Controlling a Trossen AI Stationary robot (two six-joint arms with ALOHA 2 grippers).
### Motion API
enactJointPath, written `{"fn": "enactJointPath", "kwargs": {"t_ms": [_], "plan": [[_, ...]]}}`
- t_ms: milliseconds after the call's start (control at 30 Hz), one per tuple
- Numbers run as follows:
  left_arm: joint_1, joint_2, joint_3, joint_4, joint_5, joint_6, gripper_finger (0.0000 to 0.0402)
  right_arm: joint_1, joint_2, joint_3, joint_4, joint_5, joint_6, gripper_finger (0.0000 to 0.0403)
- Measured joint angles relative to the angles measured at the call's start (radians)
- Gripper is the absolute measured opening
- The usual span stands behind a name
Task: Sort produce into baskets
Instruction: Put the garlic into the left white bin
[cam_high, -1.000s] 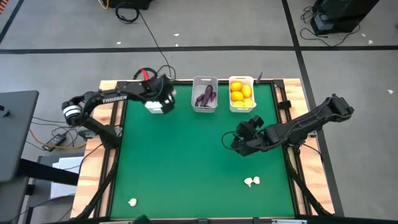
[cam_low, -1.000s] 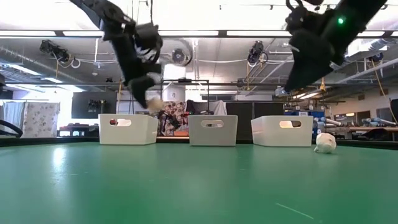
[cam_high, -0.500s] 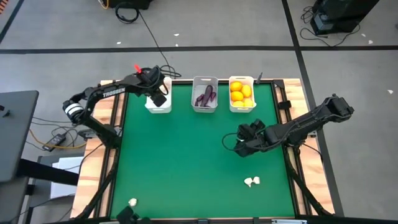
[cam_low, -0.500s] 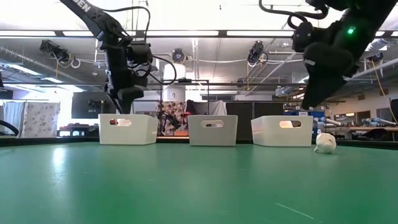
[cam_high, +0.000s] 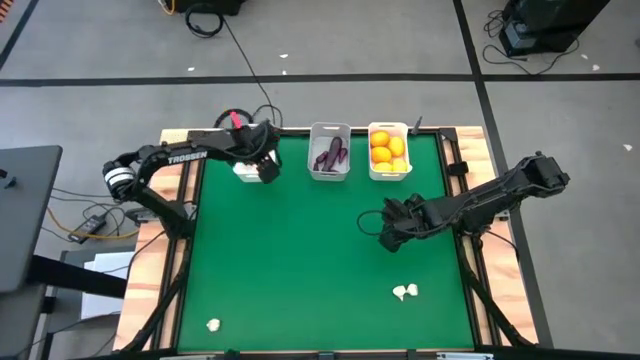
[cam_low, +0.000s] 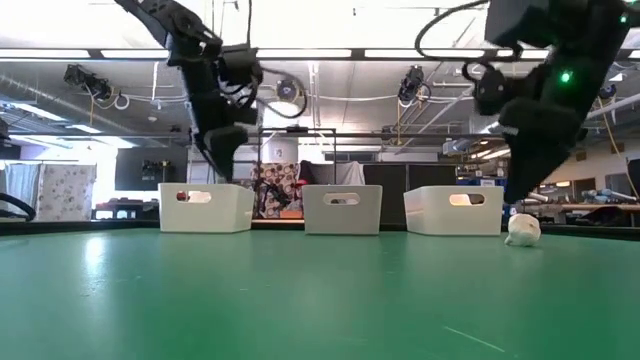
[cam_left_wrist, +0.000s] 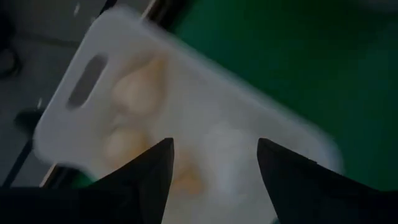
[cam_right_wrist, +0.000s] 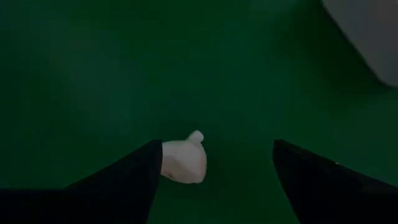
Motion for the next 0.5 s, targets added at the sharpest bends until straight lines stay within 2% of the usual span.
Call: {"fn": "enactJointPath", "kwargs": {"t_ms": [267,400,500], "plan": [[-0.161,0.0,0.0,0.123,0.015,0.002,0.0238,-0.033,0.0,-0.056,0.056,-0.073,0.014,0.0311],[-0.211,0.0,0.0,0.157,0.016,0.007,0.0239,-0.051,0.0,-0.097,0.154,-0.154,-0.029,0.0297],[-0.24,0.0,0.0,0.17,0.016,-0.001,0.0239,-0.067,0.0,-0.12,0.193,-0.168,-0.039,0.0279]]}}
